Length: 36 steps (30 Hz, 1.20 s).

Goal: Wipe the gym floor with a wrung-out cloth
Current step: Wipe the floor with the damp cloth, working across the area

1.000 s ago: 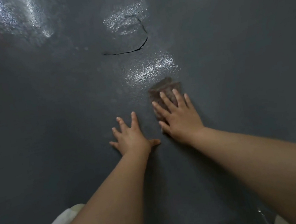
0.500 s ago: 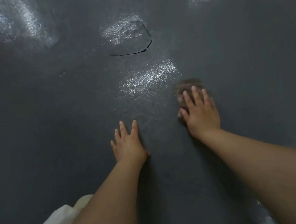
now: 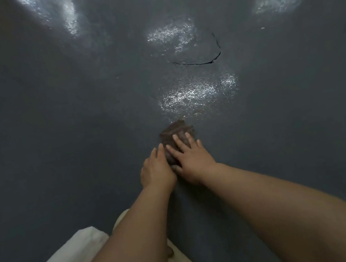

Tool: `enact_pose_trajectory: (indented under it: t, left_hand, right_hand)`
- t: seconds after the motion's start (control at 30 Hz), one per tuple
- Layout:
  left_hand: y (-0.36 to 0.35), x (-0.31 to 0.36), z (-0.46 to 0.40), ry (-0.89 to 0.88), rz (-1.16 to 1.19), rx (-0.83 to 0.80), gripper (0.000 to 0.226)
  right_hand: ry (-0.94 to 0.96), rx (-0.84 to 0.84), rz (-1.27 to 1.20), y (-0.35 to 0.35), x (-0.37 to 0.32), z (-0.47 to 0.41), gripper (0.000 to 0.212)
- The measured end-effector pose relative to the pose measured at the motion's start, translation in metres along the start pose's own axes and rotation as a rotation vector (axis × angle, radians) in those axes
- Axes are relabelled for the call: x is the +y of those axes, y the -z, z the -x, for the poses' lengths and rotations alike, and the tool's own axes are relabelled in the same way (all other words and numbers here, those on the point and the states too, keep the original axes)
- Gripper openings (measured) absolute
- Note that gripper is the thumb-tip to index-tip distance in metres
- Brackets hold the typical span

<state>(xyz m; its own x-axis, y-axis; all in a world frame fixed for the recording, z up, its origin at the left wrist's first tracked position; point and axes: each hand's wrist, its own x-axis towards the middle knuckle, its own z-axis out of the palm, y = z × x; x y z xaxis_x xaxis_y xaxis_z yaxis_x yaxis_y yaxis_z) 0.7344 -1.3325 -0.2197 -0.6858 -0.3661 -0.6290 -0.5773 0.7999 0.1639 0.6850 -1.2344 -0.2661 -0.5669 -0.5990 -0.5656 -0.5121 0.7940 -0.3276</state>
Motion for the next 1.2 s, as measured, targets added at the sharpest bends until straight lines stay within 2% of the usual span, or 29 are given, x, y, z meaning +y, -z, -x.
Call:
enact_pose_trajectory:
  t: [0.1,0.27,0.37,0.57,0.73,0.93,1.2]
  left_hand:
    - [0.011,-0.007,0.021,0.053,-0.003,0.0,0.075]
    - [0.027,0.001,0.066,0.02,0.049,0.067,0.072]
    - [0.036,0.004,0.09,-0.023,0.081,0.094,0.078]
    - [0.056,0.004,0.132,-0.056,0.111,0.174,0.083]
    - [0.057,0.007,0.145,-0.06,0.092,0.191,0.084]
    - [0.041,0.019,0.133,-0.029,0.052,0.109,0.086]
    - [0.033,0.006,0.067,-0.032,-0.03,0.038,0.079]
  right_hand:
    - [0.022,-0.054,0.081,0.027,0.008,0.013,0.056]
    - [-0.098,-0.073,0.134,0.057,0.016,0.062,0.051]
    - [-0.162,-0.039,0.147,0.064,0.012,0.092,0.05]
    - [-0.177,0.042,0.147,0.087,-0.022,0.133,0.04]
    - [-0.122,0.167,0.113,0.091,-0.038,0.147,0.041]
    - [-0.07,0.211,0.013,0.081,-0.035,0.133,0.042]
    - [-0.147,0.168,-0.107,0.042,-0.027,0.06,0.055]
